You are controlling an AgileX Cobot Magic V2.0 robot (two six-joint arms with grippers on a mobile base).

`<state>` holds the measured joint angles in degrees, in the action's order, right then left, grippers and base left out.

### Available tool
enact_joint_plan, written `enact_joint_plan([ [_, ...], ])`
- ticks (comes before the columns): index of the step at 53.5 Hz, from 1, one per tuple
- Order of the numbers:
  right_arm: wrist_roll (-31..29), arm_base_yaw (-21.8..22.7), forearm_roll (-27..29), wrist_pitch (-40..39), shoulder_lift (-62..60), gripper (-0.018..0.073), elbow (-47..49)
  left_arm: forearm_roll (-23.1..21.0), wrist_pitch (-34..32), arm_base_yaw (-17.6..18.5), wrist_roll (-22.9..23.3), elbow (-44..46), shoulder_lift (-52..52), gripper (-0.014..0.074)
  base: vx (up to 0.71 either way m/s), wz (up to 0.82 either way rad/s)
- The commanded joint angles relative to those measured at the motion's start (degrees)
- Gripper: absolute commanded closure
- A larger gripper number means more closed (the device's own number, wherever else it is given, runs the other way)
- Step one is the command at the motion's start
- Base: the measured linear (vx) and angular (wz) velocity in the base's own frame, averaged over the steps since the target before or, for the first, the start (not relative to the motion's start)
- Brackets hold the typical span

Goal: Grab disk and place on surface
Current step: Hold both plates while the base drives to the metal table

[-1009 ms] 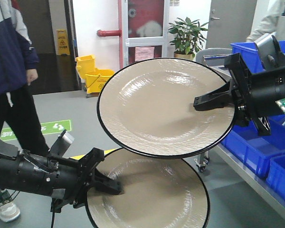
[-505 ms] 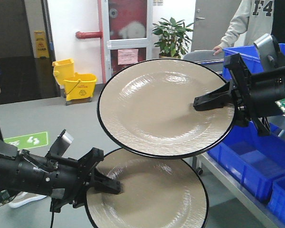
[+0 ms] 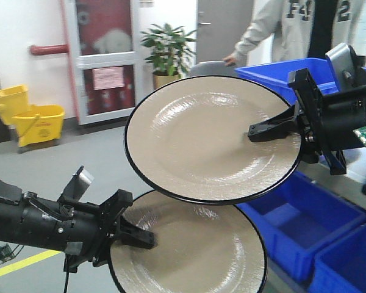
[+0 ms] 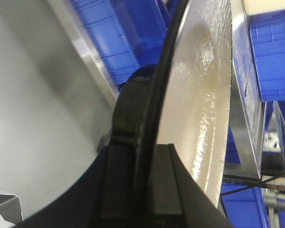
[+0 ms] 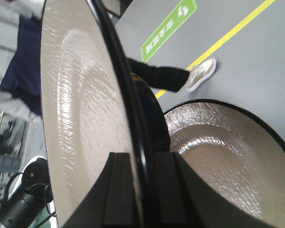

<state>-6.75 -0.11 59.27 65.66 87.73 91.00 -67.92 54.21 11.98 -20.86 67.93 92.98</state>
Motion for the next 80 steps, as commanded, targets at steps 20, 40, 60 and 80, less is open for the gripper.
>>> enact_joint_plan([
  [20,-0.3,0.2,7.0,-3.0,-2.8,0.0568,2.3,-6.8,1.0,0.1,0.6,2.2,-3.3,0.0595,0.36,-0.61],
  [40,-0.3,0.2,7.0,-3.0,-2.8,0.0568,2.3,-6.8,0.9,0.1,0.6,2.2,-3.3,0.0595,0.31,-0.71],
  [60,-0.3,0.2,7.0,-3.0,-2.8,0.0568,2.3,-6.8,0.9,0.1,0.6,2.2,-3.3,0.0595,0.29,-0.59],
  [80,-0.3,0.2,7.0,-3.0,-2.8,0.0568,2.3,-6.8,0.9,0.1,0.6,2.2,-3.3,0.0595,0.26,-0.46],
])
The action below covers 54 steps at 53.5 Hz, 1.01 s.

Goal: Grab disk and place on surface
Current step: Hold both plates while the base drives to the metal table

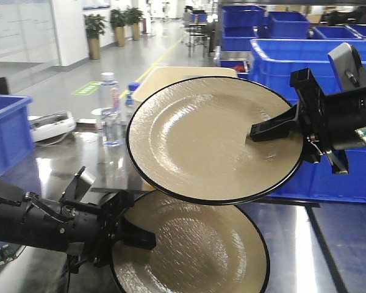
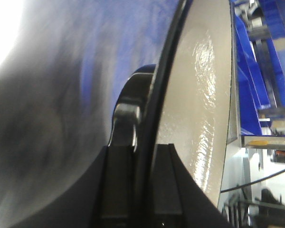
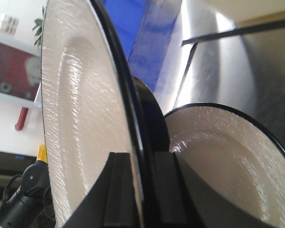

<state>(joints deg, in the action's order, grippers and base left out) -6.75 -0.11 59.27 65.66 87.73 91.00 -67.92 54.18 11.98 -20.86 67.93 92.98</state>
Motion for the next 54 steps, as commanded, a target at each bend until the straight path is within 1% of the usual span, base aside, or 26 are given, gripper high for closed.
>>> enact_joint_plan([
  [1,-0.3,0.2,7.0,-3.0,-2.8,0.0568,2.3,-6.8,0.9,0.1,0.6,2.2,-3.3,0.0595,0.25,-0.39],
  [24,-0.3,0.2,7.0,-3.0,-2.8,0.0568,2.3,-6.8,0.8,0.1,0.6,2.2,-3.3,0.0595,0.20,-0.28],
  [54,-0.3,0.2,7.0,-3.0,-2.8,0.0568,2.3,-6.8,0.8,0.1,0.6,2.2,-3.3,0.0595,0.04,-0.04],
])
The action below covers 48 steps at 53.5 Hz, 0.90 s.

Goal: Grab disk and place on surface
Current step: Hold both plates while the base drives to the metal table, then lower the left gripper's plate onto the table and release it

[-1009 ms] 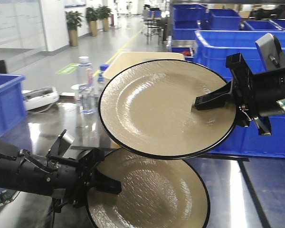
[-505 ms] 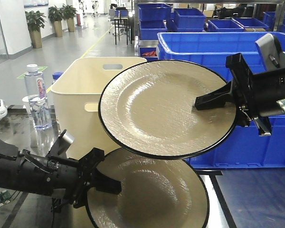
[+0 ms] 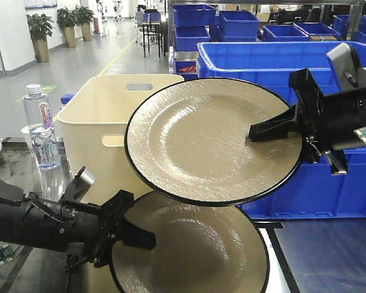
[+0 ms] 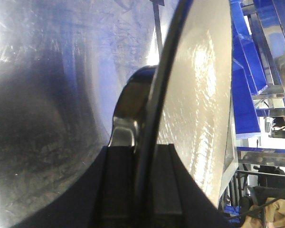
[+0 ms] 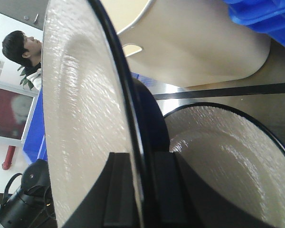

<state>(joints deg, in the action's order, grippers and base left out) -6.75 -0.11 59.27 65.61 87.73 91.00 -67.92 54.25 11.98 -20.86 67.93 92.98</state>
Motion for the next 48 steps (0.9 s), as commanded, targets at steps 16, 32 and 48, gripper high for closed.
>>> enact_joint_plan([
  [16,-0.2,0.2,7.1,-2.9,-2.8,0.0568,2.3,-7.0,-0.5,0.1,0.6,2.2,-3.3,0.0595,0.00,0.00],
  [32,-0.1,0.2,7.2,-4.4,-2.8,0.0568,2.3,-4.3,-3.1,0.1,4.1,2.0,-3.1,0.0595,0.00,0.00],
  [48,-0.1,0.1,6.3,-4.6,-2.3,0.0568,2.3,13.1,-3.5,0.7,15.3,2.0,-3.1,0.0595,0.00,0.00],
])
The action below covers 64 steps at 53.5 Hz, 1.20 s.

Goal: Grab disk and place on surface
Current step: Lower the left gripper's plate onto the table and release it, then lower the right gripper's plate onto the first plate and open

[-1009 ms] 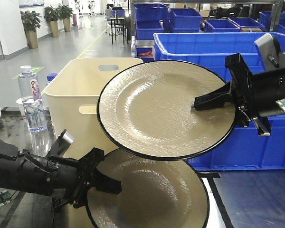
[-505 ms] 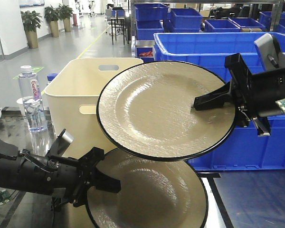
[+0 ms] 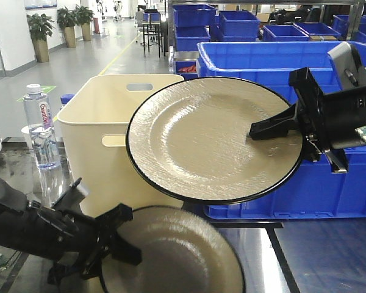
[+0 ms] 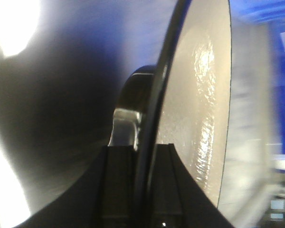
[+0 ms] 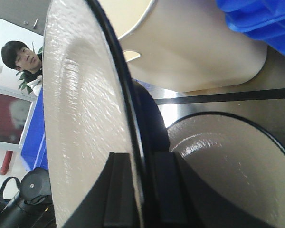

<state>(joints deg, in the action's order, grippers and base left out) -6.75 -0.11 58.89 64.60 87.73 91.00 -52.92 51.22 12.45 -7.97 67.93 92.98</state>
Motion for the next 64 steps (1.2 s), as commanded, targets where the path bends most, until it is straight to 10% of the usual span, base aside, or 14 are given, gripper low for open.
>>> enact_joint_plan([
  [1,-0.2,0.1,6.6,-3.6,-2.2,0.0568,2.3,-0.9,-0.4,0.2,2.4,2.0,-3.1,0.0595,0.00,0.00],
  [17,-0.2,0.1,5.6,-3.7,-0.7,0.0568,2.2,13.6,4.7,0.2,2.4,2.0,-3.1,0.0522,0.00,0.00],
  [40,-2.1,0.1,3.9,-3.5,-0.1,0.0568,2.2,26.1,7.3,0.2,2.4,2.8,-3.2,0.0039,0.00,0.00],
  [64,-1.8,-5.7,-5.1,-9.2,0.3,0.0568,1.8,43.8,8.8,0.2,7.4,15.3,-14.1,0.0008,0.00,0.00],
])
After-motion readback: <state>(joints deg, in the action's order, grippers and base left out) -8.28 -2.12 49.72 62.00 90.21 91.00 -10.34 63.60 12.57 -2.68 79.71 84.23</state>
